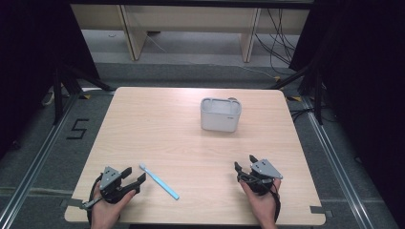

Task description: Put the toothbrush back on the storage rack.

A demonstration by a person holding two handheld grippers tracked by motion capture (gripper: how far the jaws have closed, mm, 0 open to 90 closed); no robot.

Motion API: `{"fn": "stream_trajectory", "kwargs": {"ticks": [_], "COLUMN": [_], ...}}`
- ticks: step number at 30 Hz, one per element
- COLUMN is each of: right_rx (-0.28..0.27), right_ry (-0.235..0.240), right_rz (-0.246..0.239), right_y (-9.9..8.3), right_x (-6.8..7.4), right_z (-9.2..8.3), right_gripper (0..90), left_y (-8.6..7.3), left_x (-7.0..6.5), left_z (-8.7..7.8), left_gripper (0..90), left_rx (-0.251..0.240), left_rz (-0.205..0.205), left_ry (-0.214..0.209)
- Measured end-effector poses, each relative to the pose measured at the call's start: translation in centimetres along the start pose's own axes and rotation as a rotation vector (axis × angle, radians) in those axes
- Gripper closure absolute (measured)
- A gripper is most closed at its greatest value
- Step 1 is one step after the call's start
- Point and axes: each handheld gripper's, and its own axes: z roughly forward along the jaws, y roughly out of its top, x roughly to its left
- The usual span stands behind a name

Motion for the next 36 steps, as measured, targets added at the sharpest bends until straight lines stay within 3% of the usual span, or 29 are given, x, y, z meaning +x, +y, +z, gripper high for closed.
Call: {"fn": "stream_trajectory", "kwargs": {"ticks": [1,2,3,5,6,7,8,9,12,13,14,19,20,21,23,26,27,33,36], "right_rx": [0.002,0.002,0.002,0.006,0.003,0.003,0.001,0.012,0.01,0.012,0.006,0.009,0.009,0.01,0.004,0.017,0.015,0.011,0.021], "right_ry": [0.002,0.002,0.007,-0.001,0.002,0.002,0.0,0.002,0.002,0.002,-0.002,-0.004,-0.002,0.002,0.006,0.005,0.004,-0.001,0.002], "right_rz": [0.001,0.001,0.002,0.003,0.008,0.008,0.008,0.007,0.005,0.004,0.005,0.005,0.001,0.002,0.001,0.005,0.007,-0.002,-0.008], "right_y": [0.0,0.0,0.0,0.0,0.0,0.0,0.0,0.0,0.0,0.0,0.0,0.0,0.0,0.0,0.0,0.1,0.1,0.0,0.1], "right_x": [0.0,0.0,0.0,0.0,0.1,0.1,0.1,0.0,0.0,0.0,0.1,0.0,0.0,0.0,0.1,0.1,0.1,0.2,0.1], "right_z": [0.0,0.0,0.0,0.0,0.1,0.1,0.1,0.0,0.0,0.0,0.0,0.0,0.0,0.0,0.1,0.0,0.0,0.1,0.1], "right_gripper": [36.6,36.6,36.6,36.5,36.6,36.6,36.5,36.5,36.4,36.4,36.4,36.3,36.3,36.3,36.3,36.3,36.3,36.2,36.2], "left_y": [0.1,0.0,0.1,0.2,0.6,0.6,0.9,1.5,2.2,2.6,3.0,5.1,5.4,5.7,6.2,6.7,7.1,7.6,7.6], "left_x": [0.2,0.1,0.4,0.4,0.2,0.2,0.4,0.0,-0.3,-0.2,-0.4,-0.9,-0.8,-0.9,-0.9,-1.6,-2.0,-2.9,-3.4], "left_z": [0.1,0.0,0.2,0.2,0.0,0.0,0.1,-0.1,-0.3,-0.2,-0.3,-0.3,-0.3,0.0,0.5,1.5,2.0,3.4,4.2], "left_gripper": [35.0,35.0,35.1,35.5,35.4,35.4,35.3,35.0,34.6,34.5,33.3,30.9,29.7,29.7,26.9,26.1,24.2,19.3,17.0], "left_rx": [-0.008,0.004,-0.013,0.001,0.029,0.029,0.009,0.027,0.051,0.058,0.078,0.246,0.304,0.326,0.448,0.538,0.613,0.694,0.743], "left_rz": [0.023,-0.002,0.026,0.021,-0.013,-0.013,0.016,0.001,-0.011,0.008,-0.009,-0.078,-0.074,-0.091,-0.088,-0.104,-0.099,-0.106,-0.089], "left_ry": [-0.015,-0.001,-0.02,-0.003,0.021,0.021,-0.009,0.013,0.017,0.005,0.017,0.058,0.048,0.049,0.038,0.041,0.04,0.081,0.096]}}
